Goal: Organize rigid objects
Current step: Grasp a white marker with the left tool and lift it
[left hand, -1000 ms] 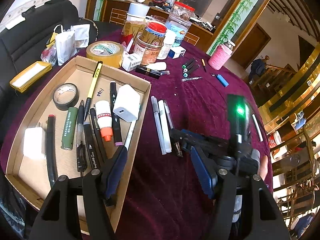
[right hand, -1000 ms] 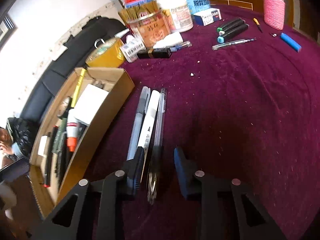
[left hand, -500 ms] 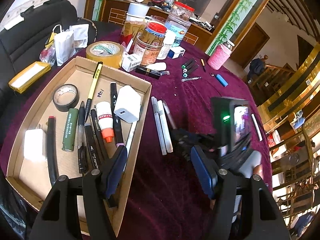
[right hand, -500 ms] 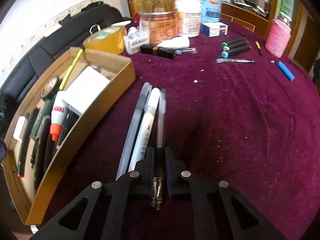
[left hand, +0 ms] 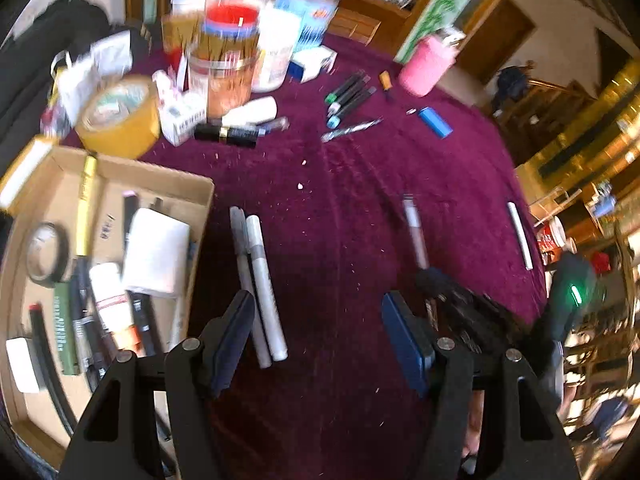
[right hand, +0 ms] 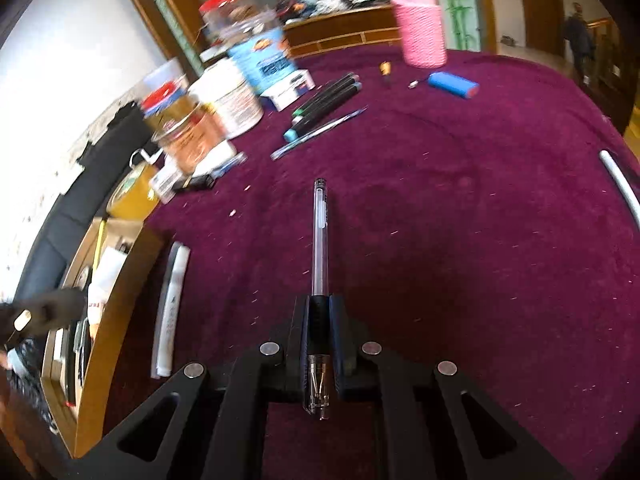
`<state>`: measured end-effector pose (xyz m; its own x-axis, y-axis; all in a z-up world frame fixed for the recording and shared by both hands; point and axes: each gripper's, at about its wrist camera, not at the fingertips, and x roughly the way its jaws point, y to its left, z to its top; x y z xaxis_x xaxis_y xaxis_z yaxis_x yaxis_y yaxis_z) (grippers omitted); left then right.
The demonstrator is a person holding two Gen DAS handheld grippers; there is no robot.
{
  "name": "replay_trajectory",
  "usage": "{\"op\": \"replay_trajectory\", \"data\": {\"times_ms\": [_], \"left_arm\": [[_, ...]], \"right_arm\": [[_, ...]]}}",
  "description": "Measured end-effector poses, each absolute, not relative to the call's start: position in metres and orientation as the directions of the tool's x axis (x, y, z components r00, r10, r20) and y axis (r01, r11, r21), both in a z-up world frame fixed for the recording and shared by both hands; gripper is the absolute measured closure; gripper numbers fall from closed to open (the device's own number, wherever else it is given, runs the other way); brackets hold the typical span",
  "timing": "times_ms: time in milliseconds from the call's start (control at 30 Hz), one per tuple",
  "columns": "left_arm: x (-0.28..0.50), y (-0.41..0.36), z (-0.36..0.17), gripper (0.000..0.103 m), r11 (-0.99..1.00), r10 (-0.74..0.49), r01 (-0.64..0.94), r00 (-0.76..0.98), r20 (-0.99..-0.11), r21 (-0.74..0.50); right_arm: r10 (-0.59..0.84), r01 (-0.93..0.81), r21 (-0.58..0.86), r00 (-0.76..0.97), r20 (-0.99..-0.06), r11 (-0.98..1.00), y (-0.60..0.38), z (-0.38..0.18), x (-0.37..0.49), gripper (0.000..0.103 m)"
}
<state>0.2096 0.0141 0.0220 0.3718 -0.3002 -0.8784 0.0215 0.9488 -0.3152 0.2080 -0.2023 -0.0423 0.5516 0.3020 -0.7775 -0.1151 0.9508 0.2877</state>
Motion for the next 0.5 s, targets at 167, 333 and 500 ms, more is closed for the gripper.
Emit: {"op": "replay_trajectory", "data": {"times_ms": [167,333,500], "left_arm": [[0.229,0.005,-0.007,0.038,0.96,-0.265,0.006,0.326,-0.907,-0.278],[0.234,0.005,-0.031,0.05,0.96,-0.249,-0.051,0.295,-0.923,-0.275],[0.241,-0.001,-0.041,0.061,0.967,-0.23,-0.048,0.274,-0.934,-0.252]], "right_arm": [[0.297,-0.113,0.283,0.549,-0.781,0.953,-0.204,-0.04,0.209,0.094],[0.284,-0.132,0.254,0.548,-0.787,0.958,-0.196,-0.038,0.208,0.094],[0.287,-0.119,0.266,0.55,-0.785,0.957,-0.201,-0.039,0.206,0.094]]}}
